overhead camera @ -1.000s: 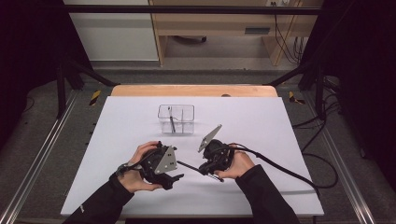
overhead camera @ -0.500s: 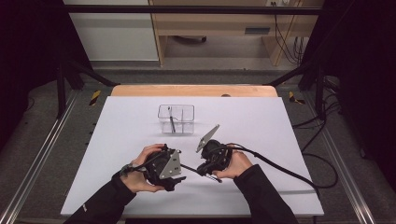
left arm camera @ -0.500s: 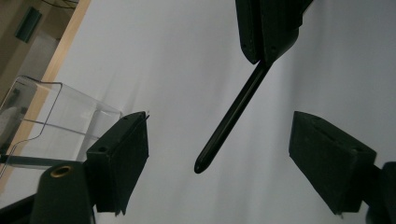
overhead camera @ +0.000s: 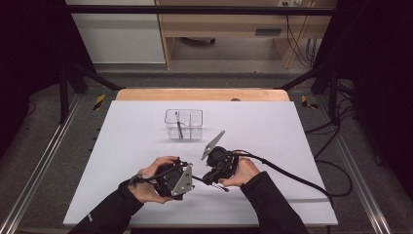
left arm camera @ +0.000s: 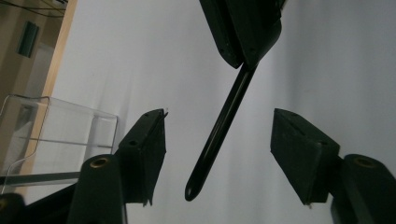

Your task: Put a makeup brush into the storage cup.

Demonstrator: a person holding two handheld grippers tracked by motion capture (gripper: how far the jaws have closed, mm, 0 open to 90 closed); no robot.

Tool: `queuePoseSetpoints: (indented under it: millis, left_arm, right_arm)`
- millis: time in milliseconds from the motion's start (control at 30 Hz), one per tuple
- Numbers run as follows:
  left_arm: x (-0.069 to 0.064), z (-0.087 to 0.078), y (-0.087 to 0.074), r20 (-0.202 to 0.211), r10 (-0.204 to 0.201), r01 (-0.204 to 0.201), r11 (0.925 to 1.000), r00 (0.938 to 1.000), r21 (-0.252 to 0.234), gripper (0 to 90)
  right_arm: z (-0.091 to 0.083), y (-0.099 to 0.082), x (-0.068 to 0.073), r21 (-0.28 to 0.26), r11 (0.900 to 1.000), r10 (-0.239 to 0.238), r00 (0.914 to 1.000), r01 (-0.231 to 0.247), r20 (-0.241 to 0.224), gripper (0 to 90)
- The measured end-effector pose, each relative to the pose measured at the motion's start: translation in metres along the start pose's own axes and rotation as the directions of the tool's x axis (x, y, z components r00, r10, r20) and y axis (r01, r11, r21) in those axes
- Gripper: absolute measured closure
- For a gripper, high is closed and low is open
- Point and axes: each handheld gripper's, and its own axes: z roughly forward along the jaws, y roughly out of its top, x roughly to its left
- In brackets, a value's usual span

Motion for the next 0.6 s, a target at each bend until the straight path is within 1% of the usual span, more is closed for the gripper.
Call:
queuePoseSetpoints:
  millis: [67,100,167,300,400,433,600]
  left_arm:
    - [-0.002,0.002,0.001,0.0,0.025,-0.025,0.9996,0.9997,0.01,37.5]
    - [-0.003,0.002,0.001,-0.001,0.032,-0.032,0.9994,0.9995,0.013,38.4]
    - [-0.004,0.004,0.002,-0.005,0.054,-0.054,0.9983,0.9985,0.024,40.5]
    - [-0.007,0.007,0.004,-0.01,0.083,-0.083,0.9958,0.9965,0.041,46.9]
    - [-0.008,0.008,0.007,-0.016,0.113,-0.111,0.992,0.9935,0.059,50.0]
    - [-0.009,0.009,0.007,-0.017,0.113,-0.112,0.992,0.9935,0.059,51.0]
    - [-0.011,0.012,0.009,-0.015,0.151,-0.15,0.9856,0.9884,0.078,55.7]
  right_arm:
    - [0.0,0.0,0.0,-0.004,1.0,0.005,1.0,-0.005,-0.007,84.4]
    - [0.0,0.0,0.0,-0.004,1.0,-0.003,1.0,0.003,-0.009,84.4]
    - [0.001,0.0,0.0,-0.002,1.0,-0.003,0.9999,0.003,-0.013,84.4]
    - [0.002,0.0,0.001,0.003,1.0,0.001,0.9999,-0.001,-0.016,84.4]
    - [0.003,0.0,0.001,0.003,1.0,-0.002,0.9999,0.002,-0.017,84.4]
    - [0.003,0.0,0.001,0.003,1.0,-0.002,0.9998,0.002,-0.018,84.4]
    - [0.005,0.0,0.001,0.009,1.0,-0.002,0.9998,0.002,-0.02,84.4]
